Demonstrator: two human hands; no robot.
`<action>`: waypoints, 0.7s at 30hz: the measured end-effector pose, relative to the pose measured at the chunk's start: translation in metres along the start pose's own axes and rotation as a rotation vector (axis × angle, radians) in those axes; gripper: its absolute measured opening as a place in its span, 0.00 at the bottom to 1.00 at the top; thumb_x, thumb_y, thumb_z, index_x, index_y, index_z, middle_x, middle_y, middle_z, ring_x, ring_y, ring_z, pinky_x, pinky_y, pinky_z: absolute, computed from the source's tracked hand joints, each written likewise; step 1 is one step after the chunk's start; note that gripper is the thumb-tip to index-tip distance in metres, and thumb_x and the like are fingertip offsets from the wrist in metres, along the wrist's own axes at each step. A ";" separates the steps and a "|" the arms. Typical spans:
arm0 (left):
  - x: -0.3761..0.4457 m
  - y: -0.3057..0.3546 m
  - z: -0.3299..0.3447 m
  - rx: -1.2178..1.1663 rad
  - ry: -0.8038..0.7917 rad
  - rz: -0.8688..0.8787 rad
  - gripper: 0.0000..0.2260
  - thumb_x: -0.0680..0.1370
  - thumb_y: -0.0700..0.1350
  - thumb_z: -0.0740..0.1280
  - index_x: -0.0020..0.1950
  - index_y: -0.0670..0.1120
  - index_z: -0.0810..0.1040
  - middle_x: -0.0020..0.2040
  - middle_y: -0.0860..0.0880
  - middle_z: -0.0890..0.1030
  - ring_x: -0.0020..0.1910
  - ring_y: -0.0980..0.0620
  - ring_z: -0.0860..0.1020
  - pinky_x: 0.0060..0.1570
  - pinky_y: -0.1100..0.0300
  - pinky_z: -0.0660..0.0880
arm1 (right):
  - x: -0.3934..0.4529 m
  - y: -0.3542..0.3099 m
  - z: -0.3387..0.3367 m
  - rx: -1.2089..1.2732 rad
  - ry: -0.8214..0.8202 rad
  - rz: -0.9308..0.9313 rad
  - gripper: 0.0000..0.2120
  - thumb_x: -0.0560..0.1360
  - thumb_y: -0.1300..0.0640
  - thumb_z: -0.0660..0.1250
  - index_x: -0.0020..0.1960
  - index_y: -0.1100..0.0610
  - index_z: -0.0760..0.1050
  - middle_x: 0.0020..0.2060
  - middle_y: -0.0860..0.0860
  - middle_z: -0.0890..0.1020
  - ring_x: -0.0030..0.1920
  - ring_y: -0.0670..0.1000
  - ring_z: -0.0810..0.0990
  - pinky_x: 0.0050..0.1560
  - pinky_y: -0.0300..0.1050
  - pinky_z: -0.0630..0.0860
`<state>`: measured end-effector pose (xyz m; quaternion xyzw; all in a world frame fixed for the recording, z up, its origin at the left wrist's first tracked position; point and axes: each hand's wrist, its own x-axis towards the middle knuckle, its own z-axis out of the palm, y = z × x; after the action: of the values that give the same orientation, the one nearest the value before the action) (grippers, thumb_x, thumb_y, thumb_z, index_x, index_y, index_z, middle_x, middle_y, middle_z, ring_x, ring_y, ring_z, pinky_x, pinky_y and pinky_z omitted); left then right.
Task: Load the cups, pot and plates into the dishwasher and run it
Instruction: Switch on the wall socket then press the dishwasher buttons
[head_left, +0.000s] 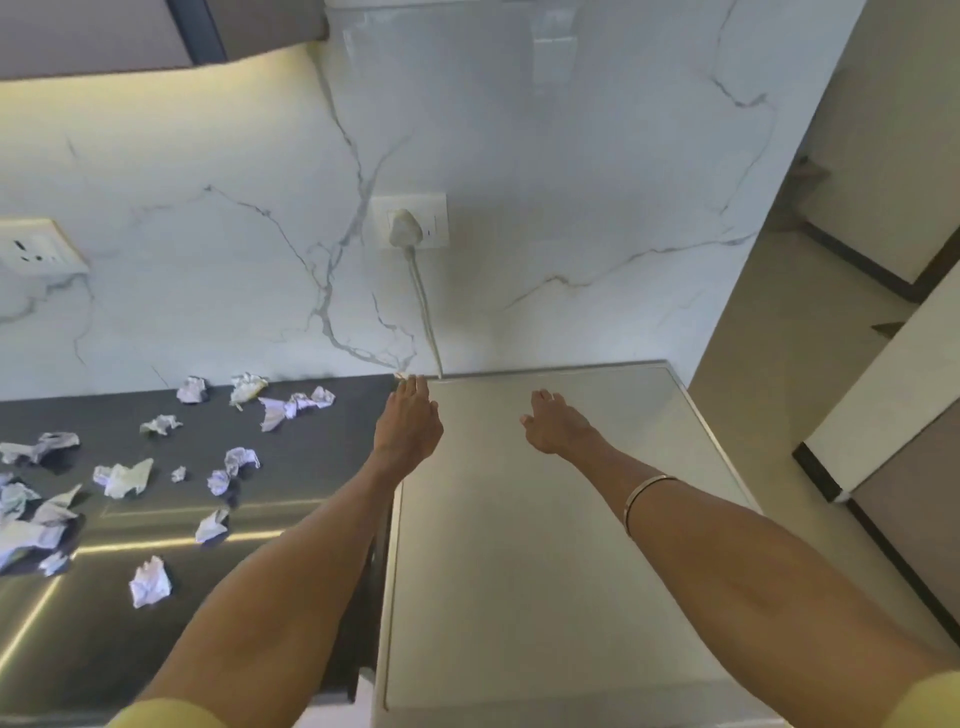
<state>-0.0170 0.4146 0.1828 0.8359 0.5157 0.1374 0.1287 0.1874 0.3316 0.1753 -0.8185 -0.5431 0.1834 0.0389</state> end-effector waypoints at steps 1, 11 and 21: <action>0.014 -0.007 -0.008 0.010 0.022 0.015 0.25 0.84 0.43 0.56 0.79 0.38 0.56 0.79 0.40 0.58 0.78 0.41 0.58 0.75 0.48 0.58 | 0.009 -0.010 -0.006 0.015 0.024 0.004 0.26 0.83 0.51 0.53 0.76 0.63 0.57 0.74 0.58 0.63 0.73 0.60 0.63 0.69 0.56 0.65; 0.116 -0.021 -0.057 0.066 0.260 0.189 0.31 0.81 0.39 0.57 0.81 0.39 0.45 0.81 0.42 0.44 0.80 0.43 0.42 0.77 0.50 0.41 | 0.067 -0.079 -0.054 -0.005 0.190 -0.078 0.28 0.83 0.54 0.55 0.78 0.63 0.51 0.78 0.56 0.56 0.76 0.57 0.58 0.70 0.56 0.65; 0.178 0.017 -0.057 0.006 0.397 0.144 0.37 0.76 0.36 0.60 0.81 0.41 0.43 0.81 0.44 0.40 0.80 0.44 0.38 0.79 0.47 0.43 | 0.113 -0.090 -0.112 0.001 0.284 -0.121 0.29 0.83 0.53 0.55 0.79 0.61 0.50 0.79 0.55 0.53 0.78 0.57 0.55 0.73 0.56 0.64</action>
<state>0.0532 0.5716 0.2588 0.8275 0.4700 0.3070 0.0119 0.1860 0.4857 0.2740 -0.8018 -0.5806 0.0633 0.1267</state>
